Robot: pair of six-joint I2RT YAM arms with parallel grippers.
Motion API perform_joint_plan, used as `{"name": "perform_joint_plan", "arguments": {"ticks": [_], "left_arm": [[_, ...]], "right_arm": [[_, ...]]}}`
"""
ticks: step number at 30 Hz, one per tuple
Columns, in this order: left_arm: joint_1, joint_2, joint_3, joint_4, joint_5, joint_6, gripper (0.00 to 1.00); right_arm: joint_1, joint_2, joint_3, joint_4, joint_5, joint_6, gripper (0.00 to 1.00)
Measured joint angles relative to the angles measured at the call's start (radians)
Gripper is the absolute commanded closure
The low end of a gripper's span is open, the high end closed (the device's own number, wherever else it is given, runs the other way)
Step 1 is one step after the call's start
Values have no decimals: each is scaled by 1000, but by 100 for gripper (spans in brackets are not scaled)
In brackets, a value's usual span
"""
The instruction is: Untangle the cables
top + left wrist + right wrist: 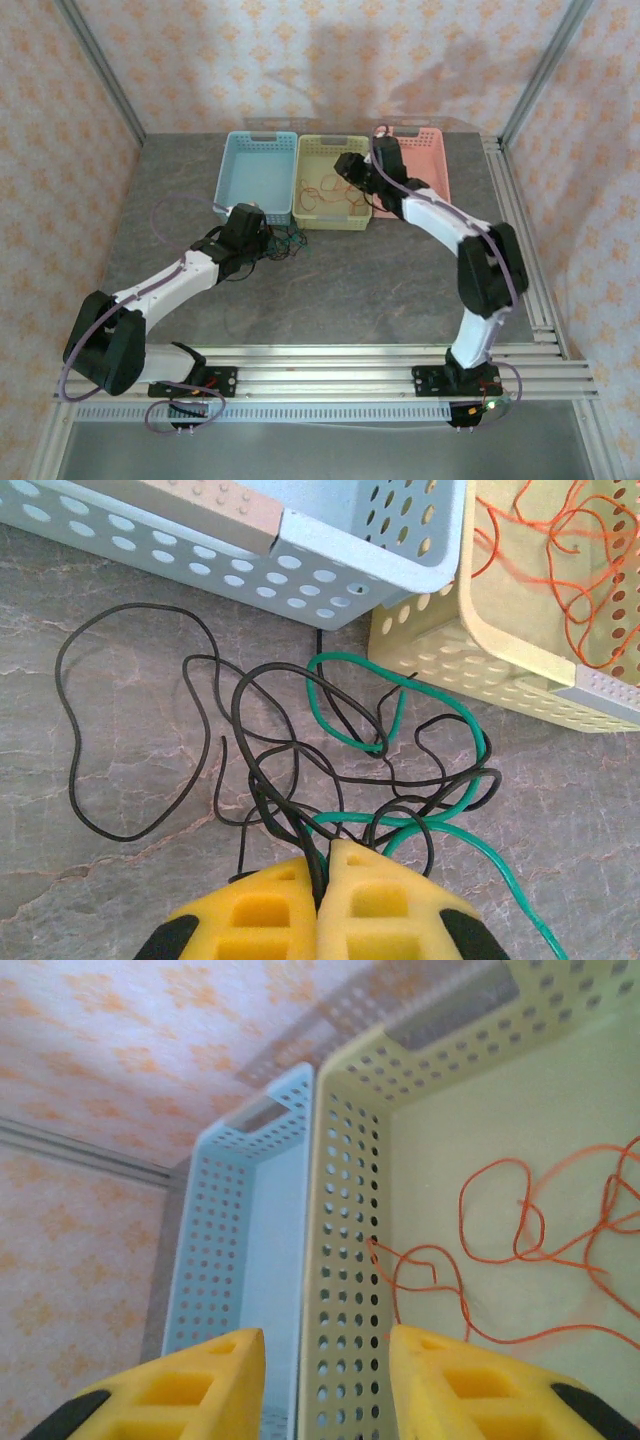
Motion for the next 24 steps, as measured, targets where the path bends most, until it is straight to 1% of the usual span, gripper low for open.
{"name": "perform_joint_plan", "arguments": {"ticks": [6, 10, 14, 18, 24], "left_arm": [[-15, 0, 0, 12, 21, 5, 100], [-71, 0, 9, 18, 28, 27, 100], [-128, 0, 35, 29, 49, 53, 100], [-148, 2, 48, 47, 84, 71, 100], [-170, 51, 68, 73, 124, 97, 100]], "right_arm": [[0, -319, -270, 59, 35, -109, 62], [0, -444, -448, 117, 42, -121, 63], [8, -519, -621, 196, 33, -103, 64], [34, -563, -745, 266, 17, -76, 63], [46, -566, -827, 409, -30, -34, 61]]}}
